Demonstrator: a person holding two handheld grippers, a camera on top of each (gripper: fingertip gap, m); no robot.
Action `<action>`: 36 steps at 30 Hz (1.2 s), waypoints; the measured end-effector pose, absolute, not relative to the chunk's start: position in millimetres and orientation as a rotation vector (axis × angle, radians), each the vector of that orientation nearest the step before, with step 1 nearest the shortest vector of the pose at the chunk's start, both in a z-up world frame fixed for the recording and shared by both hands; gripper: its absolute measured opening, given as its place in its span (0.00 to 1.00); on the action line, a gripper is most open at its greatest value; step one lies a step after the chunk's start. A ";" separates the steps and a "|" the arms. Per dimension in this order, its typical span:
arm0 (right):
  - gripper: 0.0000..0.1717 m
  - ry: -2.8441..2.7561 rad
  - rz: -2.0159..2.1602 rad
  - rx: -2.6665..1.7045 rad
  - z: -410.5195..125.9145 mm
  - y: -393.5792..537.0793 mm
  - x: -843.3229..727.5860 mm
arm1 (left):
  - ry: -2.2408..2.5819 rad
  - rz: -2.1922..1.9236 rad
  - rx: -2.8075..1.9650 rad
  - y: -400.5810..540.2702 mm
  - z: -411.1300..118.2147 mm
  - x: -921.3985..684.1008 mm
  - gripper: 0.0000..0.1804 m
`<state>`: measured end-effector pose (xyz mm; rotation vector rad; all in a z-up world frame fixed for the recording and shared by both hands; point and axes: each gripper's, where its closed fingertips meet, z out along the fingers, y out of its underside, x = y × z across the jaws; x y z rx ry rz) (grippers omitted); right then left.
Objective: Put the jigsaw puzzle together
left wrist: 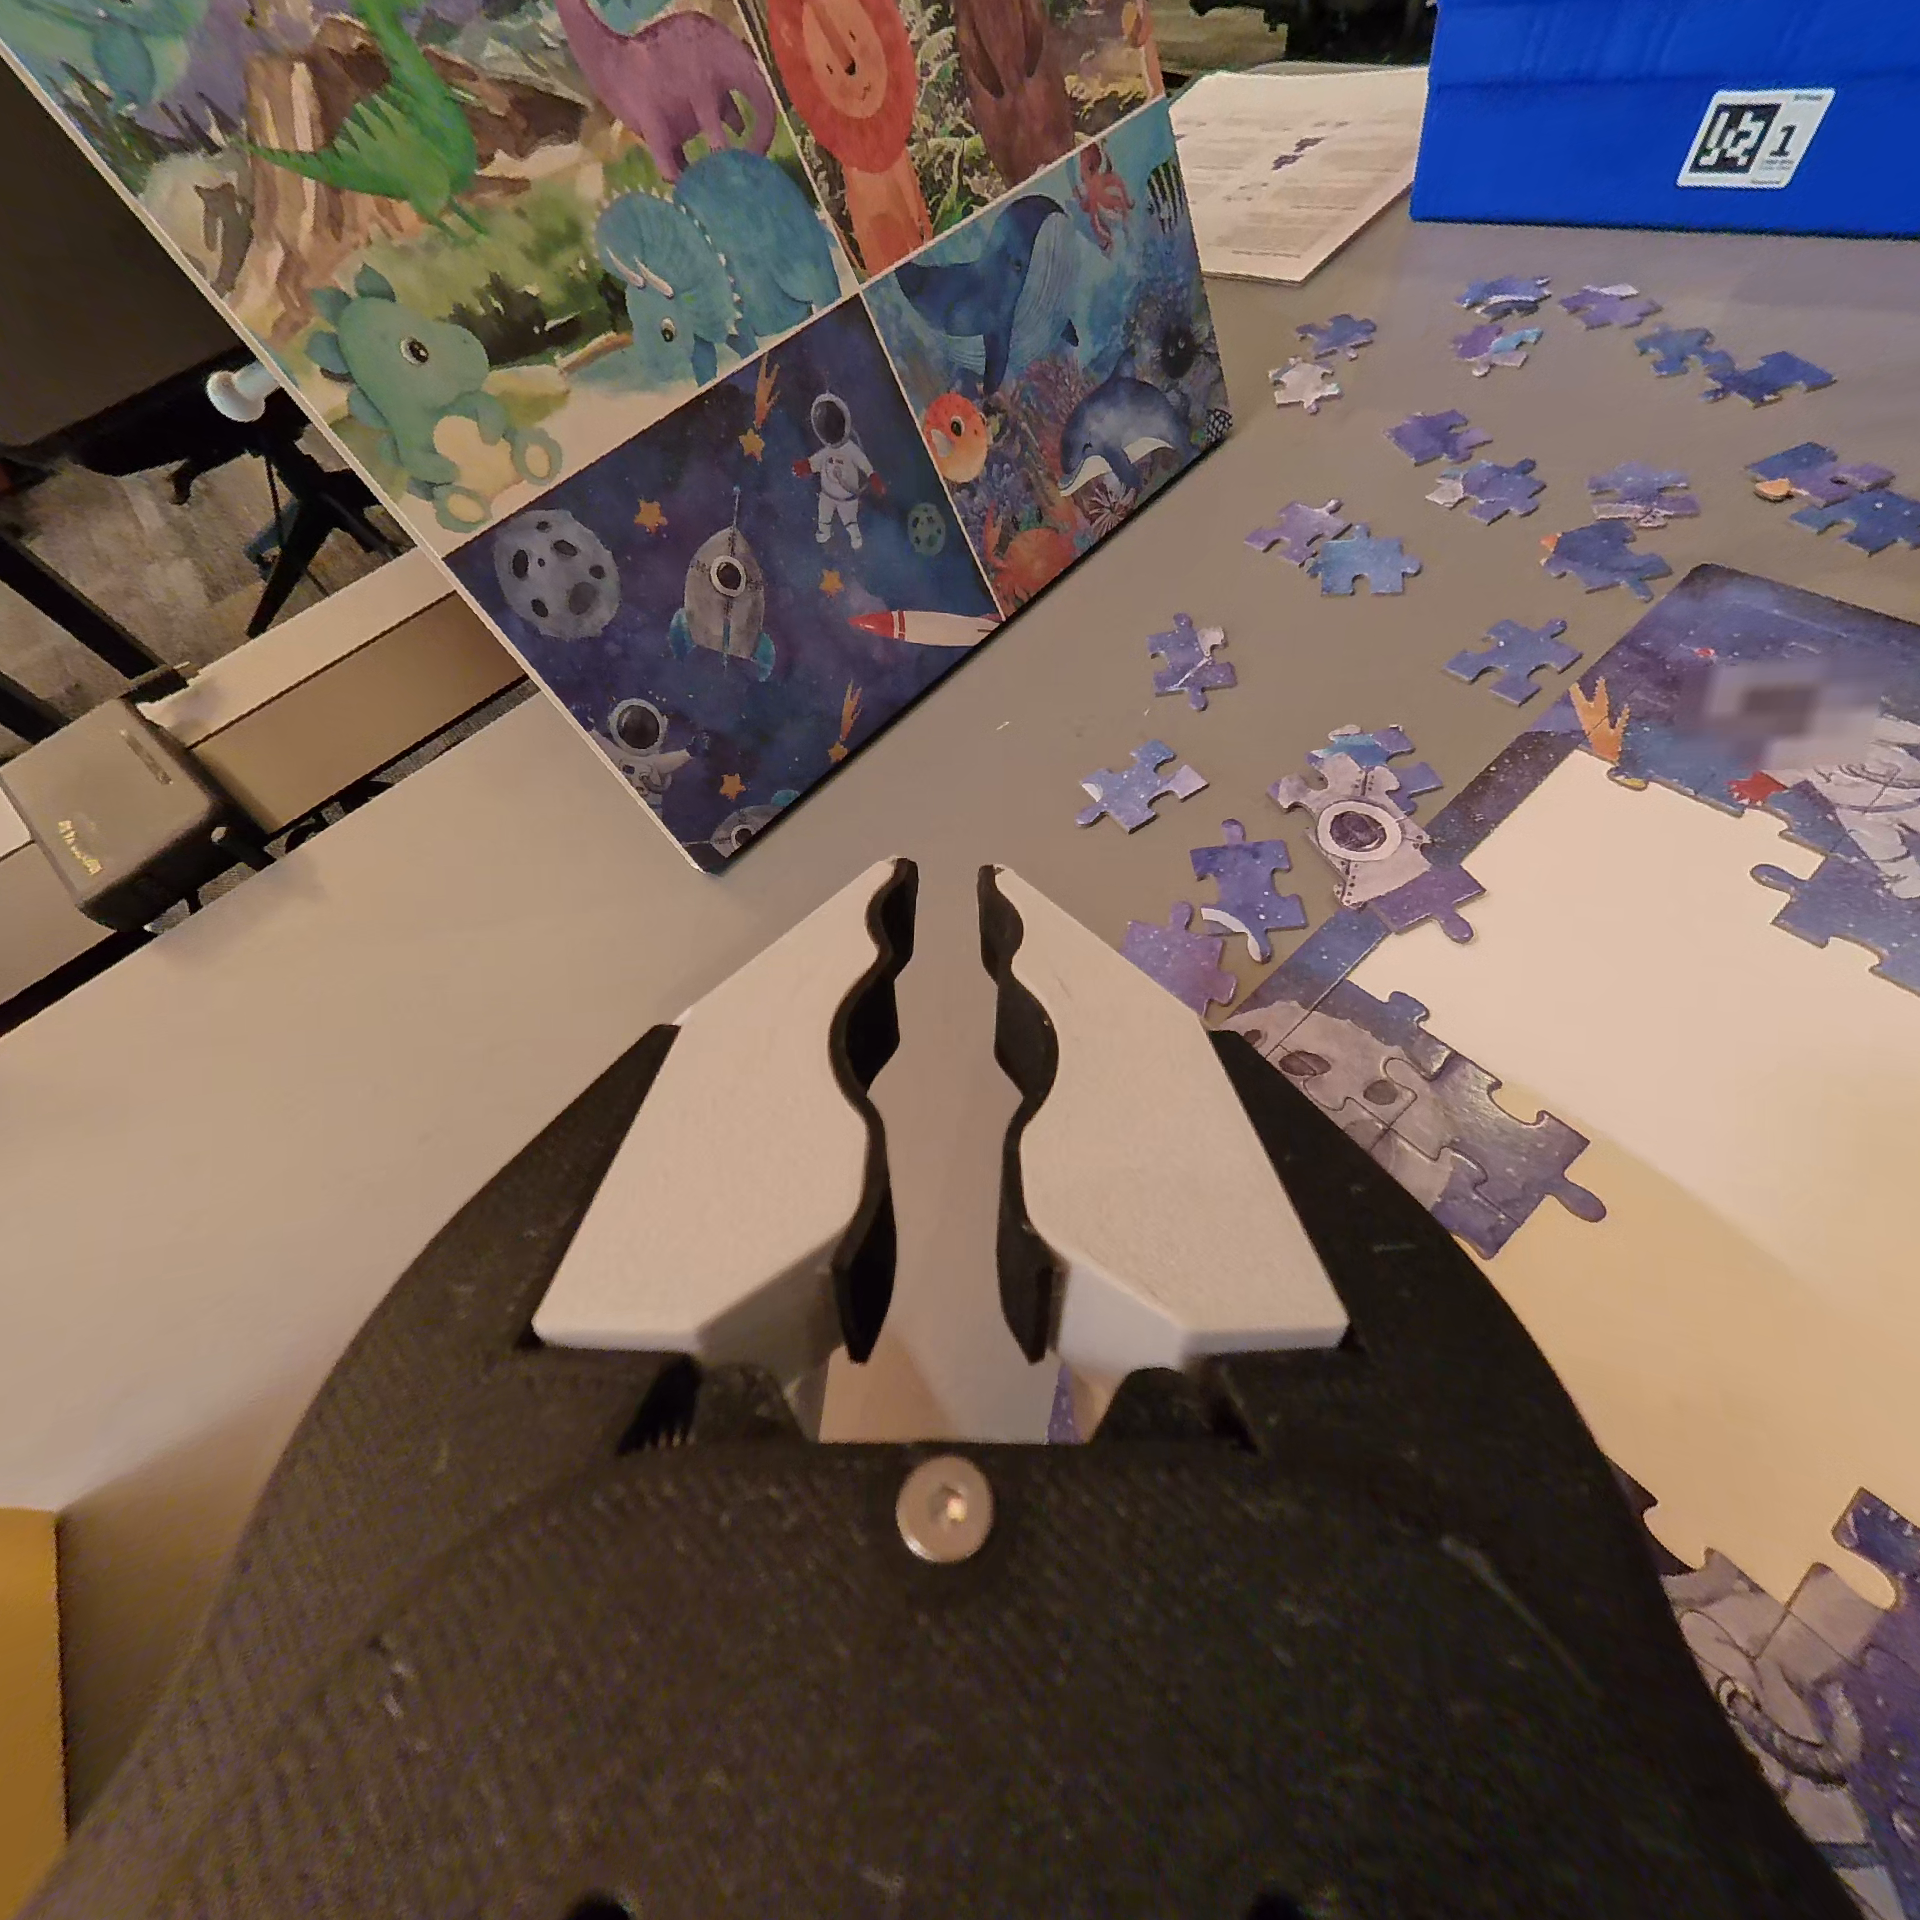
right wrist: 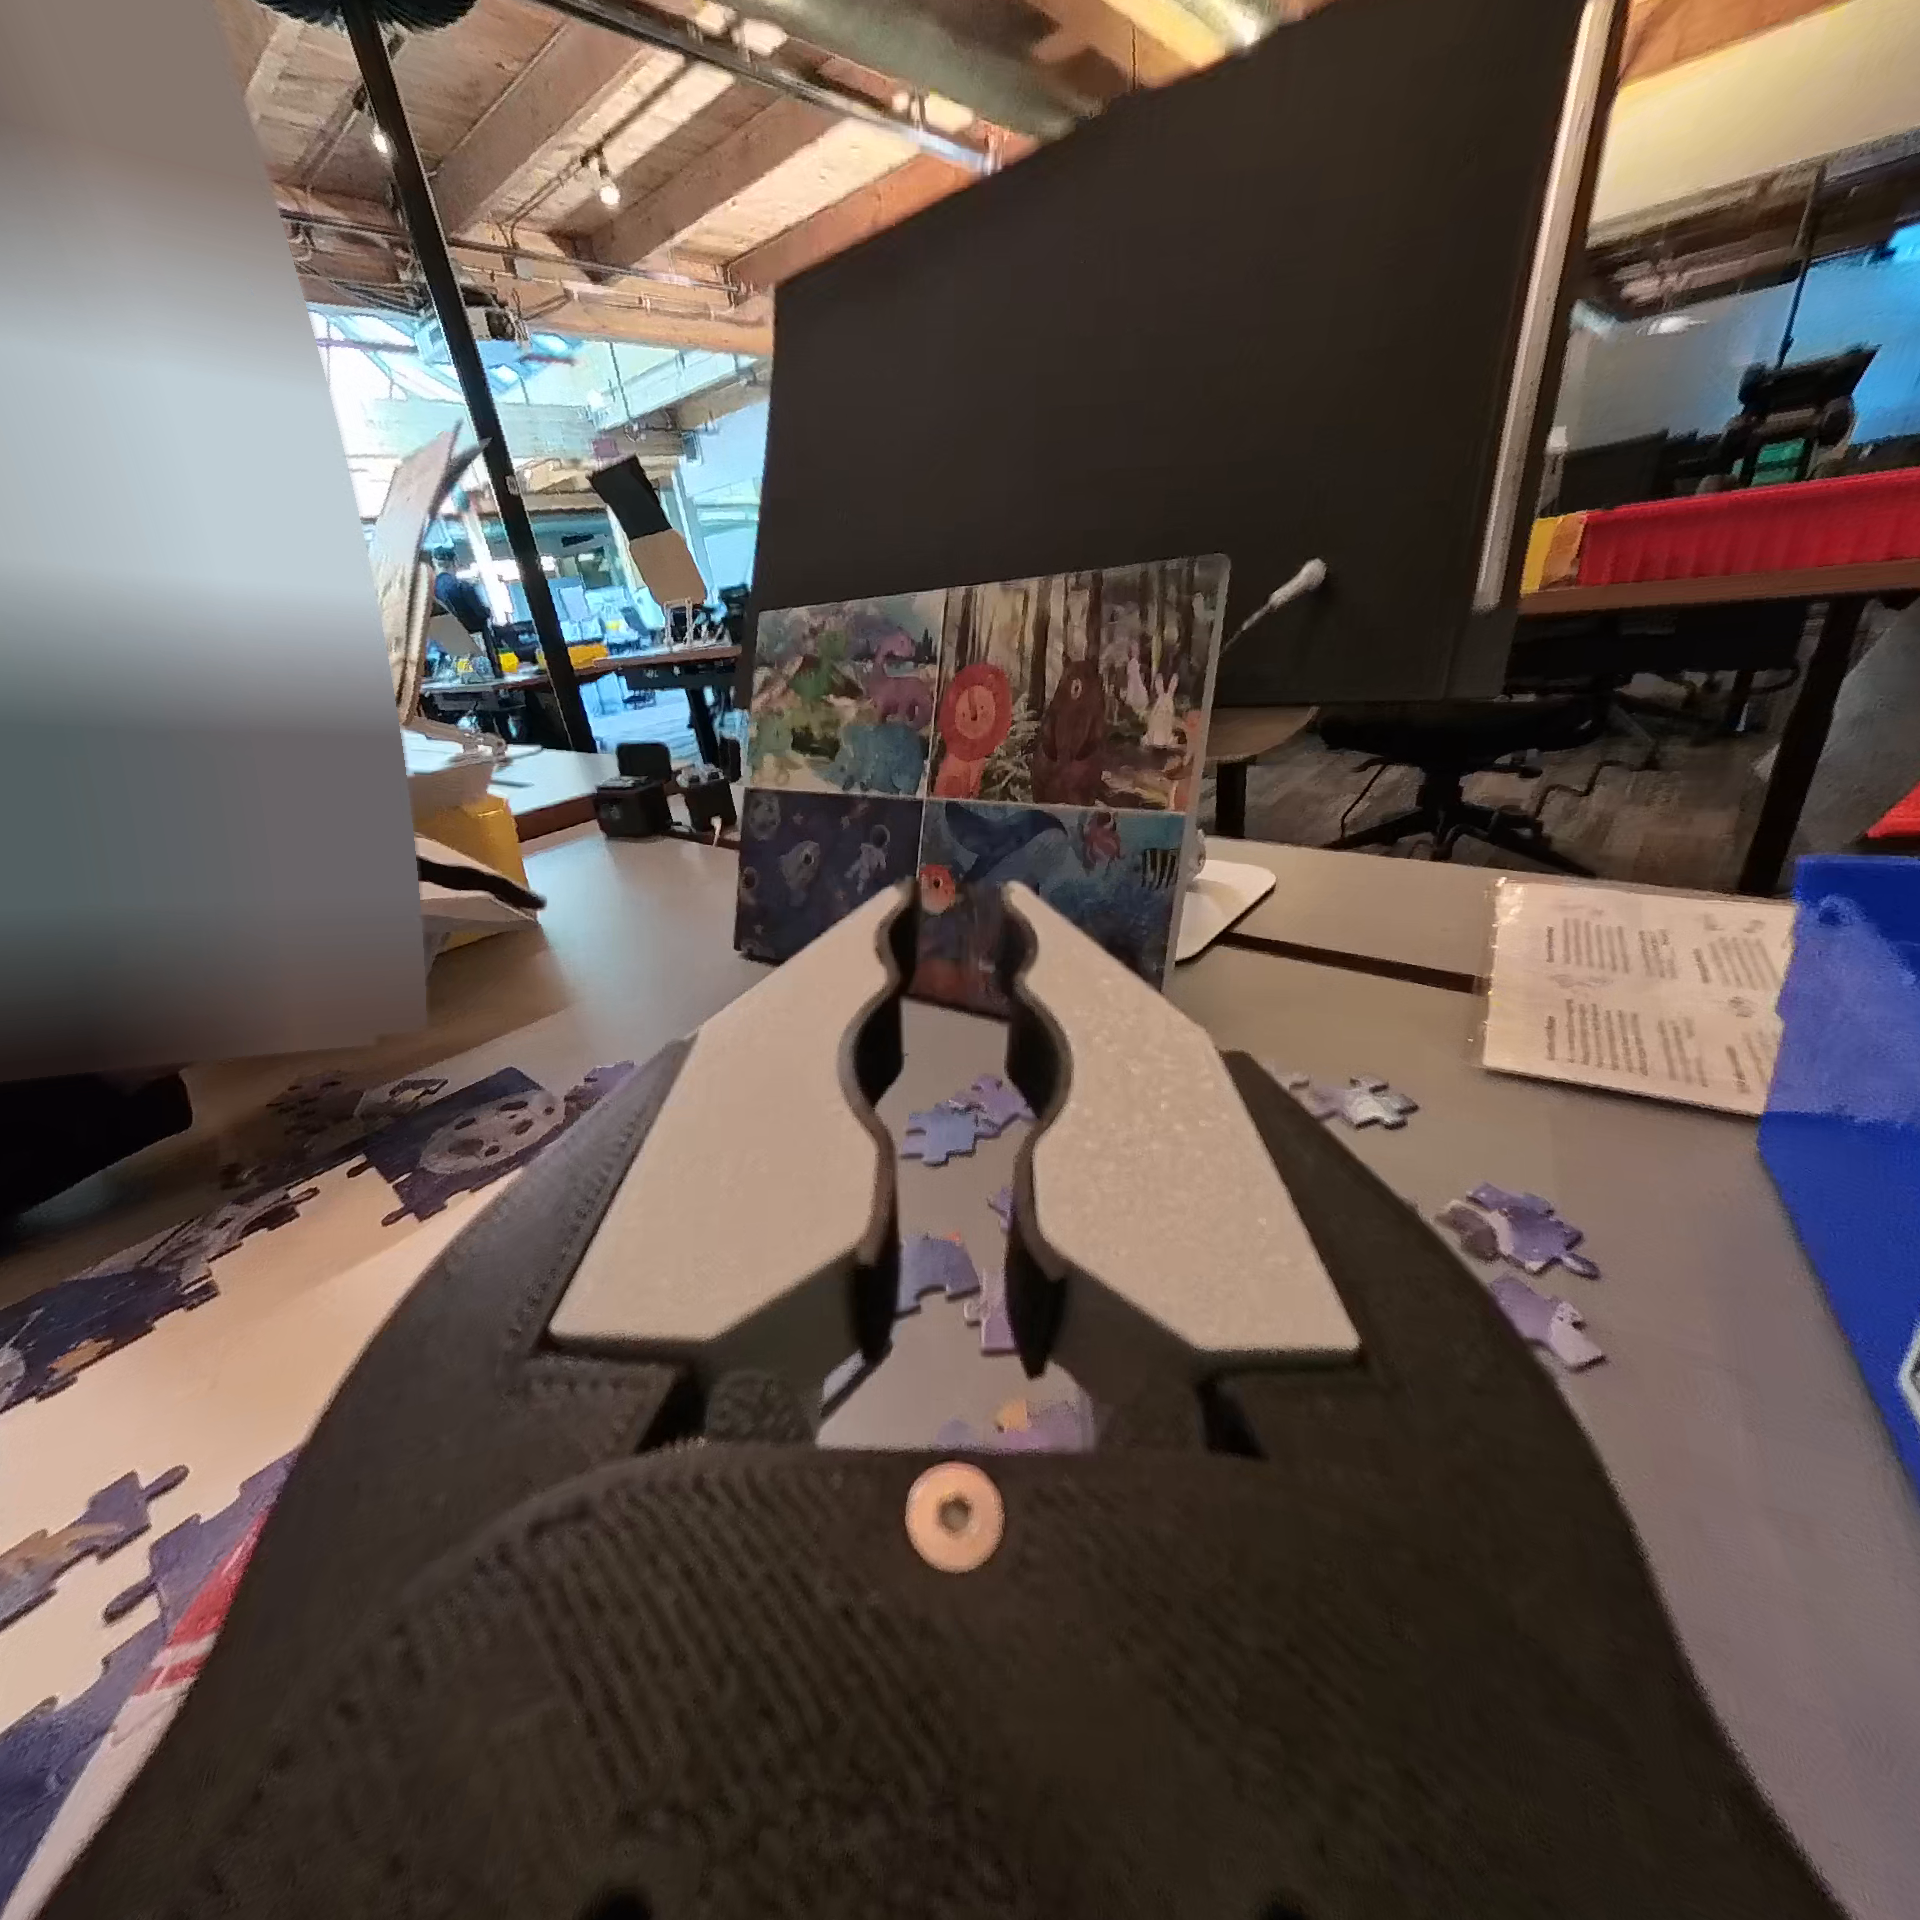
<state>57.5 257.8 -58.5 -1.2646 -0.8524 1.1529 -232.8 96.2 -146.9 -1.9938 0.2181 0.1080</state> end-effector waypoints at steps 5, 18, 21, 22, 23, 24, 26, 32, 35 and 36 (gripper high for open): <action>0.04 -0.744 1.071 -1.133 -33.6 259.9 80.9 | 0.218 0.108 -1.995 96.5 -147.5 -232.8 0.06; 0.04 -0.726 1.083 -1.107 -29.3 258.6 84.5 | 0.220 0.108 -1.997 96.7 -148.1 -232.6 0.06; 0.04 -0.725 1.082 -1.106 -29.2 258.8 84.7 | 0.221 0.111 -1.997 96.8 -148.1 -232.5 0.06; 0.04 -0.725 1.083 -1.107 -29.2 258.8 84.6 | 0.221 0.111 -1.998 96.8 -148.3 -232.5 0.06; 0.04 -0.725 1.084 -1.107 -29.3 258.8 84.4 | 0.221 0.110 -1.999 96.8 -148.4 -232.5 0.07; 0.04 -0.726 1.084 -1.107 -29.4 258.8 84.4 | 0.221 0.110 -1.998 96.8 -148.4 -232.5 0.06; 0.04 -0.724 1.083 -1.106 -29.2 258.8 84.6 | 0.221 0.110 -1.999 96.8 -148.6 -232.4 0.07; 0.04 -0.725 1.087 -1.107 -29.5 259.1 84.3 | 0.222 0.110 -2.000 96.9 -149.0 -232.1 0.07; 0.04 -0.725 1.089 -1.109 -29.7 259.4 84.0 | 0.223 0.110 -2.001 96.9 -149.1 -231.9 0.07; 0.05 -0.725 1.089 -1.109 -29.9 259.6 84.0 | 0.223 0.109 -2.000 97.0 -149.1 -231.9 0.07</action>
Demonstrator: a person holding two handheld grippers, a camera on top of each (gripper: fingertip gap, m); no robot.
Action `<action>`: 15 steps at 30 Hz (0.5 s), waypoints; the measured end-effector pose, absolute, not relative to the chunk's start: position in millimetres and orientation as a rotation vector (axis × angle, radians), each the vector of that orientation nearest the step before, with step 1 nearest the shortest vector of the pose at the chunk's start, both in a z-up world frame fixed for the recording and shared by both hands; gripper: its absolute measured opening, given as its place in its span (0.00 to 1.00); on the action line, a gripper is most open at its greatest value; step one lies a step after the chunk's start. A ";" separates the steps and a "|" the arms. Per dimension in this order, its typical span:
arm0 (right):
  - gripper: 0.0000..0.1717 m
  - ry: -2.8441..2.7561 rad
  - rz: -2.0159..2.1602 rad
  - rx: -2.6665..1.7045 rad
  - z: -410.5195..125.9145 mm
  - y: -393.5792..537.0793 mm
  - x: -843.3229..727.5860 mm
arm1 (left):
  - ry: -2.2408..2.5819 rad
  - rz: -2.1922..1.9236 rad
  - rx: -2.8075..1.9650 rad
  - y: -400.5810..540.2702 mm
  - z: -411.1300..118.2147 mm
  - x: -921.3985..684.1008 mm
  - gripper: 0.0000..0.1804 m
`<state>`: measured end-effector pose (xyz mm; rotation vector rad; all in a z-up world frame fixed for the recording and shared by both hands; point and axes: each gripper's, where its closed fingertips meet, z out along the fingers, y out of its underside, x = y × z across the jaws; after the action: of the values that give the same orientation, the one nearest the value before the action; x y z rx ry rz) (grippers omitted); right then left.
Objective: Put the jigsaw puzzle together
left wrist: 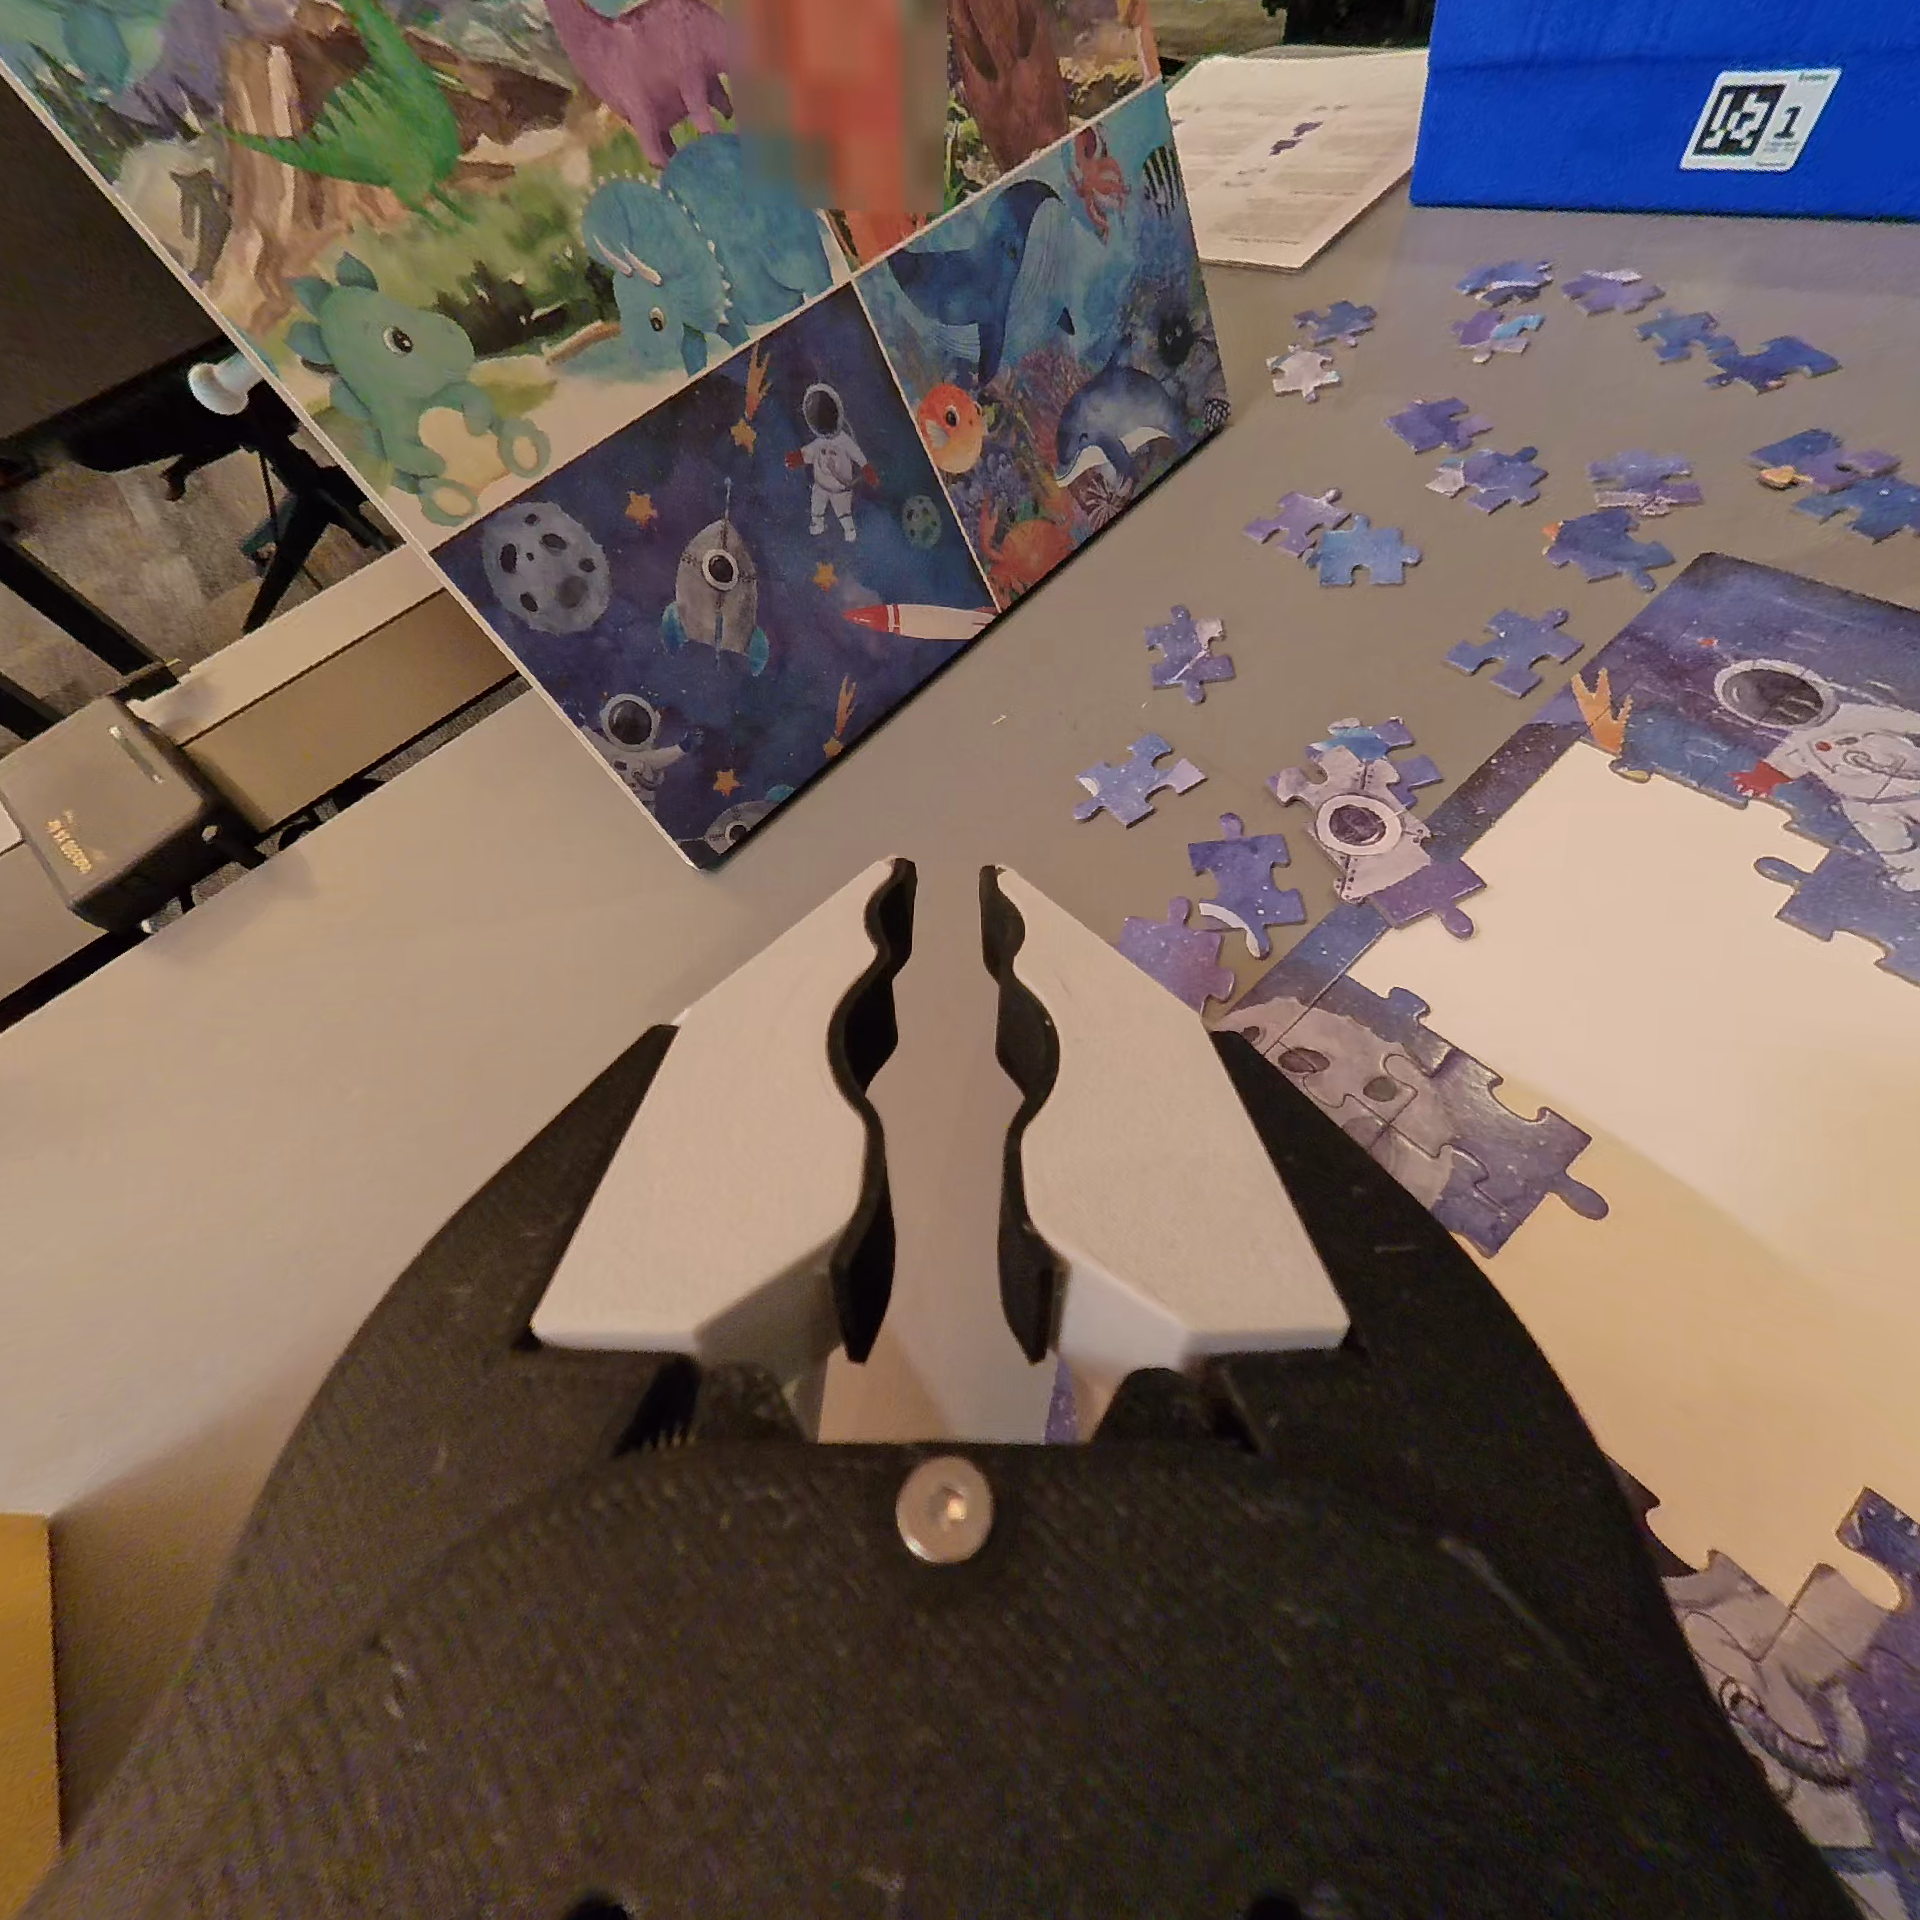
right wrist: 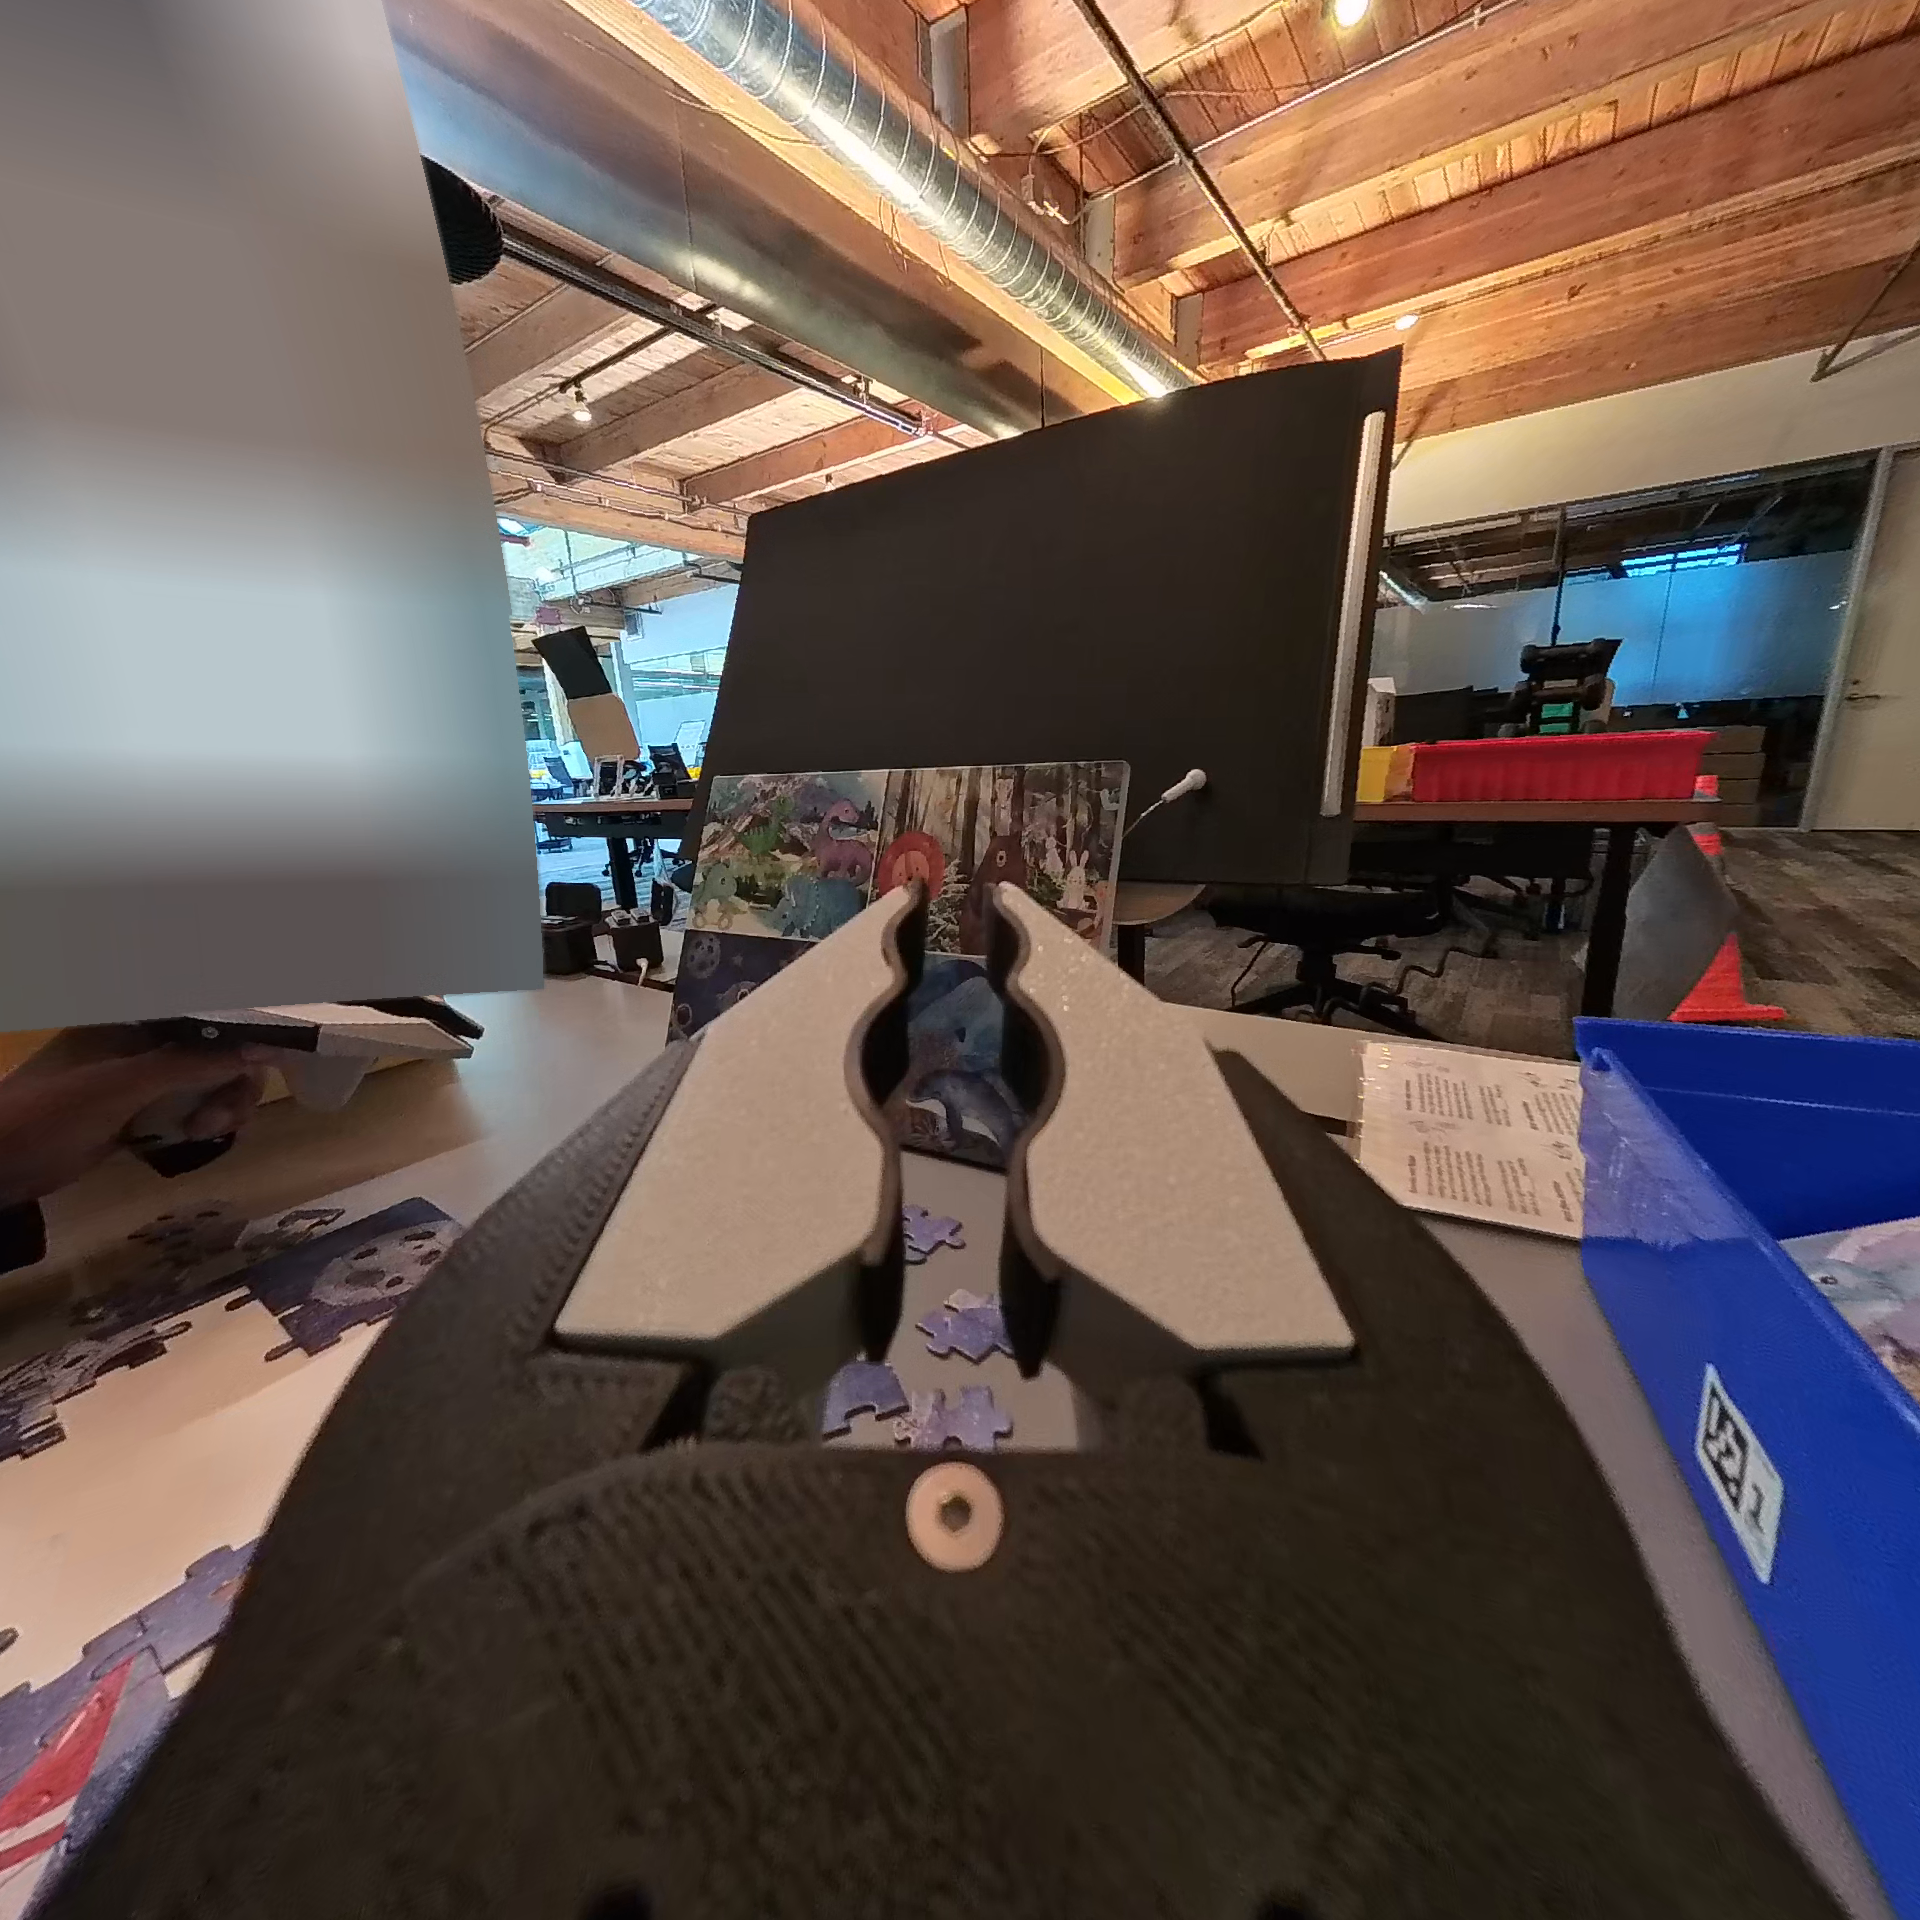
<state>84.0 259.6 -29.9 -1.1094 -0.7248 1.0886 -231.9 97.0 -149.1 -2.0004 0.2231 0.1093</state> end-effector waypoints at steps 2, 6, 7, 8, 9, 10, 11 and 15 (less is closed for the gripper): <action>0.05 -0.726 1.091 -1.112 -30.3 259.8 83.6 | 0.224 0.110 -2.001 96.9 -149.1 -231.8 0.07; 0.05 -0.726 1.093 -1.115 -30.9 260.3 83.1 | 0.225 0.109 -2.002 97.0 -149.5 -231.5 0.07; 0.05 -0.726 1.095 -1.117 -31.1 260.3 82.8 | 0.225 0.109 -2.003 97.1 -149.7 -231.4 0.07; 0.06 -0.726 1.096 -1.118 -31.1 260.4 82.8 | 0.226 0.110 -2.004 97.2 -150.0 -231.2 0.07; 0.06 -0.726 1.096 -1.118 -31.2 260.4 82.8 | 0.226 0.111 -2.005 97.1 -150.2 -231.3 0.07; 0.06 -0.726 1.095 -1.118 -31.3 260.5 82.8 | 0.227 0.111 -2.005 97.2 -150.3 -231.2 0.07; 0.06 -0.727 1.095 -1.119 -31.4 260.6 82.7 | 0.227 0.112 -2.005 97.3 -150.3 -231.2 0.07; 0.06 -0.728 1.097 -1.122 -31.9 260.8 82.2 | 0.225 0.111 -2.009 97.5 -151.4 -231.5 0.07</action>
<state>82.2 260.8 -31.9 -1.1220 -0.7277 1.0968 -231.5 97.5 -151.4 -2.0086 0.2254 0.1109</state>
